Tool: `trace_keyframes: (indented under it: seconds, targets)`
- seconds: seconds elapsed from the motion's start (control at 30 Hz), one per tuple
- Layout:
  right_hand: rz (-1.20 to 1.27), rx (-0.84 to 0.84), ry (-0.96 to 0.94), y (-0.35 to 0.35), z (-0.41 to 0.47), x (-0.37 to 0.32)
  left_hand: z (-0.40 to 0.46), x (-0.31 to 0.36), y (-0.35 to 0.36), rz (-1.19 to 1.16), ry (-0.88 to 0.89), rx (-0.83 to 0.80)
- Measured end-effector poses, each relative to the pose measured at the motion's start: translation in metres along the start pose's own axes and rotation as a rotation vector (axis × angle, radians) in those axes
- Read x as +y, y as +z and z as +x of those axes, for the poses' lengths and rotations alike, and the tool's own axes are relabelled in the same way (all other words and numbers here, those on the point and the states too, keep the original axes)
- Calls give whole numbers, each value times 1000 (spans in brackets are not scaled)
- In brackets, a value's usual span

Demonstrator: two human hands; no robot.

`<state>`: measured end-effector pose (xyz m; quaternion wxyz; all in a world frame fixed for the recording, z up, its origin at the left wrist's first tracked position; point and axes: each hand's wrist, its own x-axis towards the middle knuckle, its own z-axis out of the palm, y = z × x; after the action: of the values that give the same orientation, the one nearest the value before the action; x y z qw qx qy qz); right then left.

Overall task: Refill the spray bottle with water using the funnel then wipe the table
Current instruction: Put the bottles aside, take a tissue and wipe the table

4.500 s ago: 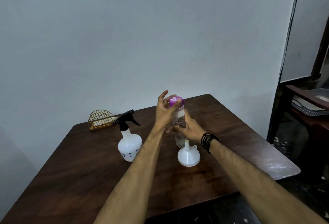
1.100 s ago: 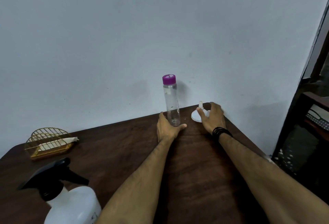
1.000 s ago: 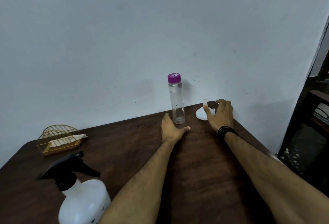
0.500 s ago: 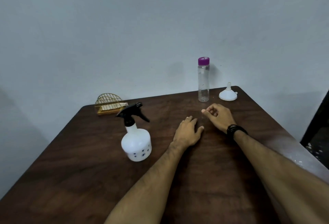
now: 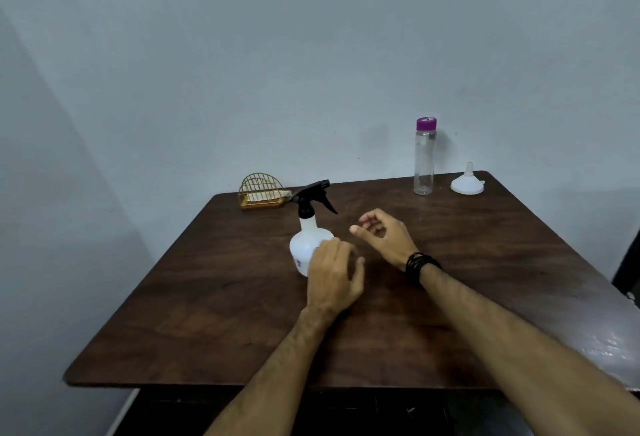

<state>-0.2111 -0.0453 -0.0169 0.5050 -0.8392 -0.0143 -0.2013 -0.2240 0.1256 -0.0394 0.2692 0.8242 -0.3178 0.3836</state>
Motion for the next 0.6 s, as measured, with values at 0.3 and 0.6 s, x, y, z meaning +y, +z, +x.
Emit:
trace_keyframes:
  seconds: [0.3, 0.6]
  targets:
    - [112, 42, 10, 62, -9, -70, 23, -52, -26, -521, -884, -240]
    - [40, 122, 113, 68, 8, -65, 2, -35, -16, -469, -797, -319]
